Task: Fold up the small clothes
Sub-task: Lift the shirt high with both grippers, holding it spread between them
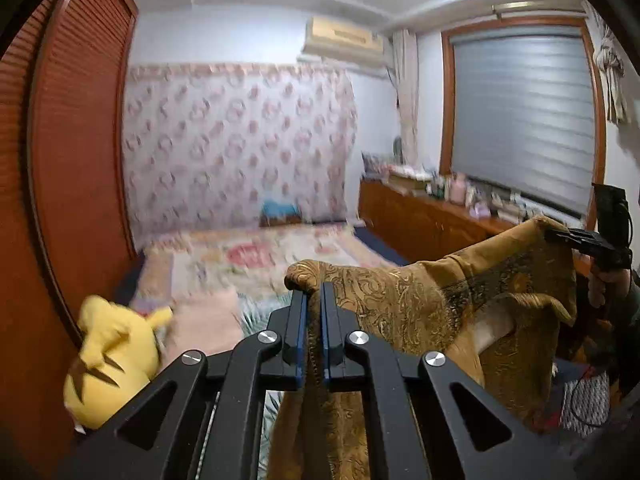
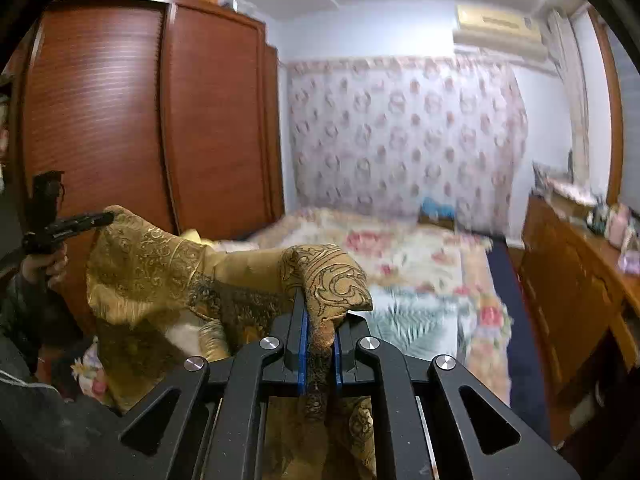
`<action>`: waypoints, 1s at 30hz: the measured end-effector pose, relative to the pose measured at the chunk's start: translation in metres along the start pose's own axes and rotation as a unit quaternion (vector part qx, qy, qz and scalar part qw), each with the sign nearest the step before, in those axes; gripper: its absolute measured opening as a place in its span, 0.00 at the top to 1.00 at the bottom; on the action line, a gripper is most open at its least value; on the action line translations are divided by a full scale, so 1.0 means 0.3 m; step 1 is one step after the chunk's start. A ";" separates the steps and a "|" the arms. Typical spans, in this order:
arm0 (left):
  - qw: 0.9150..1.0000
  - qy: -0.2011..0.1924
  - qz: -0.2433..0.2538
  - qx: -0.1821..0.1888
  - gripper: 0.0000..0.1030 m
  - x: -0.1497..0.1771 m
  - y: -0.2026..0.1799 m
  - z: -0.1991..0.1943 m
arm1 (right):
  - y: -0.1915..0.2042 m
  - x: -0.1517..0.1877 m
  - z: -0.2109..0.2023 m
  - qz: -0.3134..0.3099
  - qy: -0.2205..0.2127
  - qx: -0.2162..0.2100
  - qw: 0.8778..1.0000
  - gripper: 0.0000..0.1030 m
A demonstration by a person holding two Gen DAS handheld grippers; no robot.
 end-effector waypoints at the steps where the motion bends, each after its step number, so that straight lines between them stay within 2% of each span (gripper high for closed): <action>1: 1.000 -0.010 0.002 -0.003 0.94 -0.030 0.008 -0.013 | 0.005 -0.029 -0.012 -0.005 -0.008 0.000 1.000 0.91; 7: 0.997 -0.070 0.024 -0.022 0.94 -0.210 0.027 -0.073 | 0.033 -0.231 -0.086 -0.036 -0.061 -0.002 0.997 0.91; 11: 0.993 -0.109 0.036 -0.025 0.93 -0.316 0.026 -0.119 | 0.056 -0.318 -0.123 -0.056 -0.088 0.003 0.995 0.91; 16: 0.989 -0.137 0.047 -0.041 0.94 -0.412 0.050 -0.130 | 0.067 -0.393 -0.143 -0.067 -0.109 0.011 0.992 0.91; 19: 0.986 -0.149 0.054 -0.052 0.94 -0.457 0.063 -0.108 | 0.072 -0.401 -0.139 -0.070 -0.116 0.022 0.991 0.91; 23: 0.986 -0.138 0.059 -0.067 0.94 -0.463 0.083 -0.023 | 0.053 -0.381 0.002 -0.078 -0.105 0.050 0.990 0.91; 24: 0.987 -0.130 0.060 -0.071 0.94 -0.455 0.097 0.011 | 0.090 -0.355 0.027 -0.074 -0.099 0.049 0.991 0.91; 26: 0.988 -0.110 0.066 -0.081 0.94 -0.421 0.118 0.090 | 0.108 -0.335 0.087 -0.078 -0.081 0.058 0.992 0.91; 28: 0.990 -0.084 0.068 -0.086 0.94 -0.361 0.149 0.206 | 0.101 -0.308 0.204 -0.084 -0.057 0.068 0.992 0.91; 30: 0.992 -0.054 0.068 -0.091 0.94 -0.280 0.191 0.332 | 0.054 -0.233 0.339 -0.073 -0.030 0.067 0.995 0.91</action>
Point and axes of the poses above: each gripper's, at about its wrist camera, not at the fingertips, and z roughly the way its jaws point, y to its left, x to its underside, the point moved 2 cm from there along z, roughly the way its jaws point, and after that the axes turned 10 degrees about -y, right-handed, at the moved point
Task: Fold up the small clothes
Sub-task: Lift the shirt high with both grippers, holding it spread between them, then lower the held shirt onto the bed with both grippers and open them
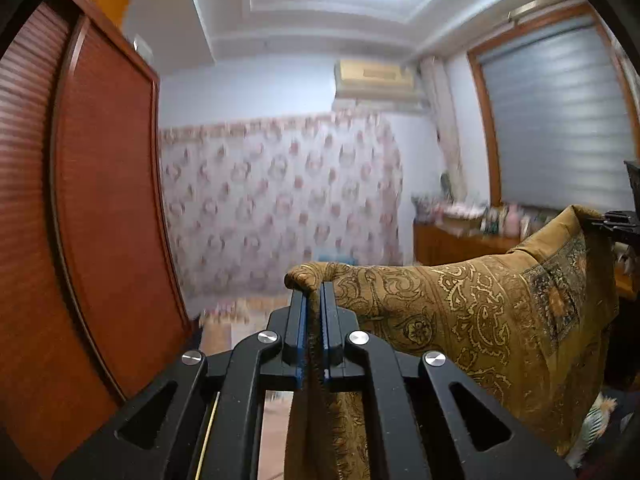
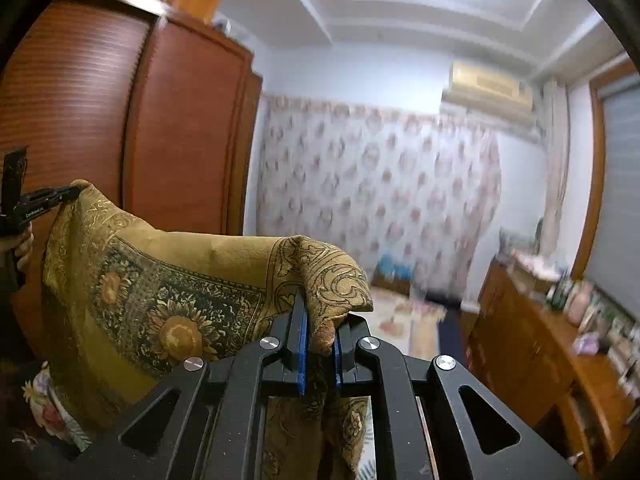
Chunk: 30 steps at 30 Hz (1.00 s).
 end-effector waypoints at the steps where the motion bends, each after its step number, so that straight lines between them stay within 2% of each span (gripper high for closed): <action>1: 1.000 0.015 -0.001 0.002 0.94 0.053 0.004 0.058 | -0.005 0.035 0.057 0.005 0.010 -0.006 1.000 0.91; 7: 0.994 0.108 -0.013 0.001 0.94 0.356 -0.007 0.343 | -0.019 0.349 0.426 0.040 0.098 -0.008 0.994 0.91; 12: 0.988 0.151 -0.005 0.001 0.94 0.482 -0.046 0.473 | -0.025 0.488 0.646 0.051 0.154 -0.007 0.987 0.91; 19: 0.981 0.193 -0.002 0.001 0.93 0.574 -0.056 0.607 | -0.045 0.515 0.834 0.066 0.193 -0.022 0.979 0.91; 22: 0.978 0.206 -0.006 0.001 0.93 0.597 -0.054 0.665 | -0.088 0.494 0.868 0.068 0.203 -0.026 0.977 0.91; 24: 0.977 0.215 -0.007 -0.001 0.94 0.618 -0.052 0.687 | -0.167 0.491 0.838 0.070 0.205 -0.029 0.976 0.91; 29: 0.973 0.231 -0.003 0.000 0.92 0.661 -0.051 0.727 | -0.184 0.538 0.899 0.075 0.218 -0.030 0.972 0.91; 30: 0.972 0.236 -0.004 -0.001 0.90 0.668 -0.054 0.726 | -0.183 0.549 0.905 0.074 0.222 -0.027 0.972 0.86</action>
Point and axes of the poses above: each gripper's, at about its wrist camera, not at the fingertips, and z roughly the way its jaws point, y to its left, x to its underside, the point moved 2 cm from there along z, roughly the way its jaws point, and after that the axes turned 10 degrees about -y, right-handed, at the moved point
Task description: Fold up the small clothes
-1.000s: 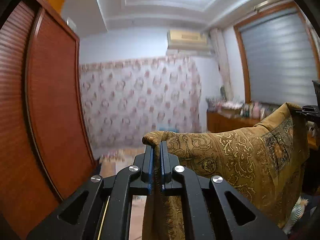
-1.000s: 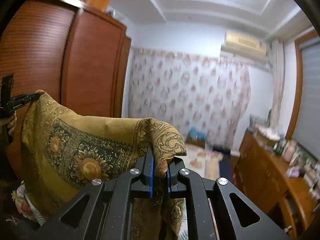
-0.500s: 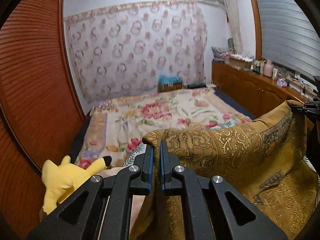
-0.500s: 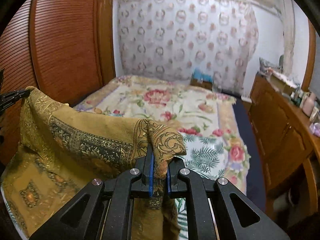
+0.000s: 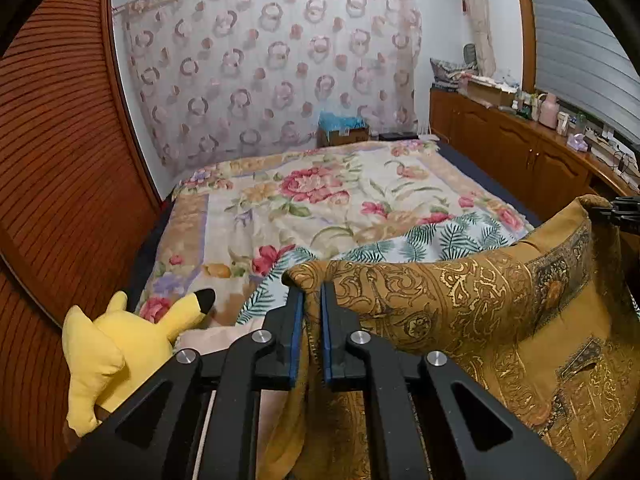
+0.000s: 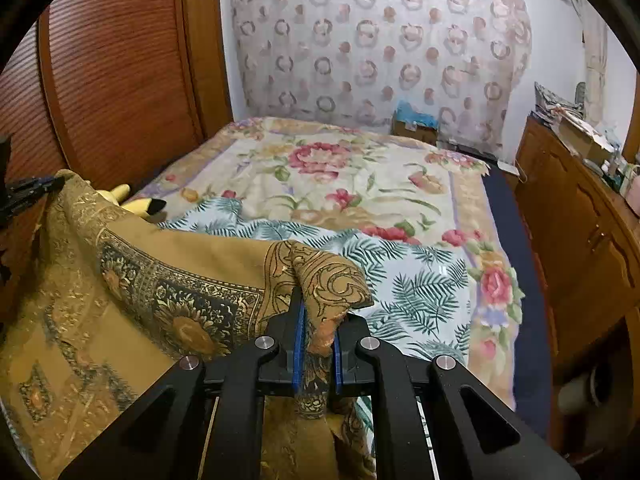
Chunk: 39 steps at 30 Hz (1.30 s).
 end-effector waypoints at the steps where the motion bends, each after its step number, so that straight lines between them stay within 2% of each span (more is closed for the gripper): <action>1: 1.000 0.002 0.000 0.000 0.86 0.007 0.001 0.001 | -0.002 0.011 0.015 0.001 0.001 0.005 1.000 0.83; 2: 1.000 0.003 0.001 0.001 0.83 0.008 0.003 0.006 | -0.006 0.012 0.025 0.002 0.003 0.012 1.000 0.81; 4: 1.000 0.002 0.001 0.006 0.65 0.022 0.006 -0.012 | -0.015 0.017 0.026 0.007 0.007 0.020 1.000 0.72; 5: 1.000 0.002 0.000 0.008 0.61 0.031 0.007 -0.020 | -0.019 0.020 0.028 0.008 0.008 0.021 1.000 0.68; 7: 1.000 0.007 -0.002 0.013 0.55 0.060 0.006 -0.043 | -0.018 0.031 0.013 0.006 0.008 0.023 1.000 0.45; 8: 1.000 0.012 -0.002 0.013 0.53 0.076 0.006 -0.052 | -0.015 0.038 0.000 0.006 0.009 0.024 1.000 0.42; 11: 0.999 0.021 -0.011 0.023 0.32 0.143 0.004 -0.087 | -0.004 0.079 -0.034 0.010 0.014 0.022 1.000 0.40; 12: 0.999 0.025 -0.016 0.027 0.29 0.166 0.003 -0.098 | 0.004 0.096 -0.049 0.011 0.016 0.022 1.000 0.40; 20: 0.998 0.056 -0.026 0.021 0.29 0.311 -0.014 -0.152 | 0.070 0.228 -0.155 0.024 0.028 0.015 0.999 0.40; 30: 0.997 0.059 -0.051 0.018 0.29 0.334 0.002 -0.148 | -0.008 0.273 -0.170 0.049 0.052 0.050 0.996 0.40; 33: 0.996 0.061 -0.056 0.017 0.29 0.336 0.008 -0.146 | -0.025 0.272 -0.153 0.060 0.054 0.047 0.996 0.41; 36: 0.996 0.063 -0.057 0.015 0.29 0.342 0.008 -0.139 | -0.012 0.280 -0.135 0.056 0.054 0.038 0.996 0.46; 39: 0.996 0.065 -0.057 0.018 0.30 0.348 0.010 -0.139 | 0.002 0.289 -0.118 0.051 0.058 0.026 0.997 0.57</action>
Point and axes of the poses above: each gripper's, at about its wrist camera, not at the fingertips, and z roughly the way its jaws point, y to its left, x to its underside, the point moved 2 cm from there along z, roughly the way its jaws point, and after that the axes turned 10 degrees about -y, right-handed, at the moved point
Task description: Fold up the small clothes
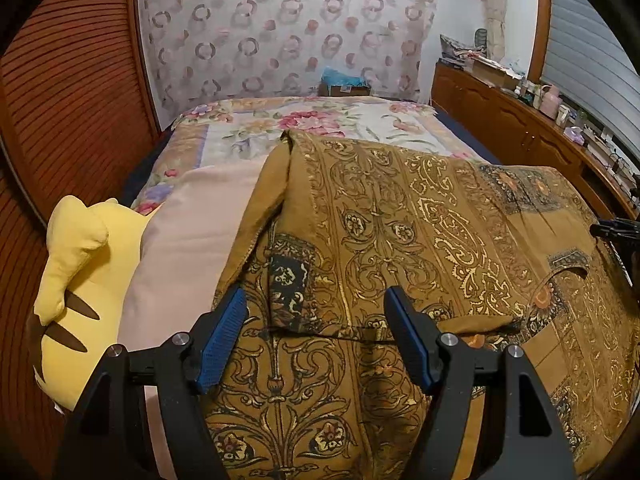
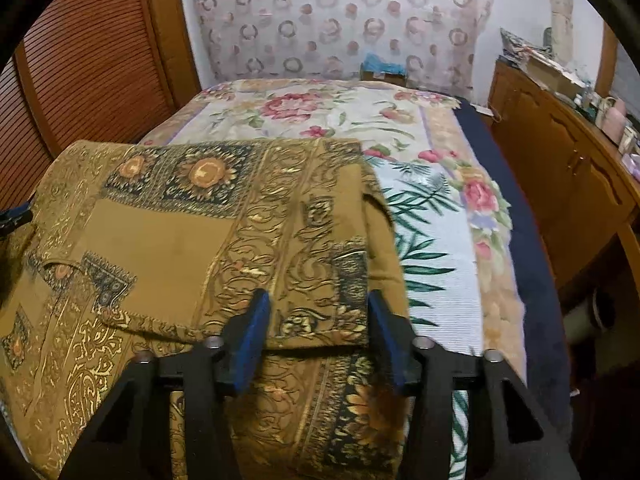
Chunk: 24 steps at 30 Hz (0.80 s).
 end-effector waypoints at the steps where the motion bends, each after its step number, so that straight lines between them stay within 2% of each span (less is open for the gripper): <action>1: 1.000 -0.001 0.000 0.003 0.34 0.004 0.002 0.000 | 0.002 0.000 0.004 -0.003 0.000 -0.002 1.000 0.60; 4: 1.000 0.003 -0.002 0.010 0.43 0.006 0.000 0.007 | -0.010 -0.002 0.012 -0.006 -0.003 -0.008 1.000 0.68; 14: 1.000 0.003 -0.006 0.011 0.52 -0.002 -0.002 0.016 | -0.024 0.014 0.017 -0.002 -0.011 -0.009 1.000 0.69; 17: 1.000 0.000 -0.007 0.011 0.67 -0.007 0.003 0.018 | -0.014 0.013 0.020 -0.005 -0.010 -0.006 1.000 0.74; 19: 1.000 0.000 -0.006 0.009 0.84 -0.010 0.008 0.021 | -0.012 0.010 0.017 -0.011 -0.009 -0.004 1.000 0.87; 22: 1.000 -0.012 -0.004 0.015 0.95 -0.022 -0.002 0.006 | -0.007 -0.007 -0.003 -0.013 -0.021 -0.014 1.000 0.94; 24: 0.999 -0.026 -0.003 0.020 0.95 -0.034 -0.014 -0.018 | 0.001 -0.022 -0.029 -0.014 -0.036 -0.019 0.999 0.95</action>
Point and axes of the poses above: each gripper's, at about its wrist camera, not at the fingertips, and z roughly the way its jaws point, y to its left, x to its underside, the point moved 2 cm from there along z, roughly the way its jaws point, and after that the axes turned 10 degrees about -y, right-handed, at the moved point
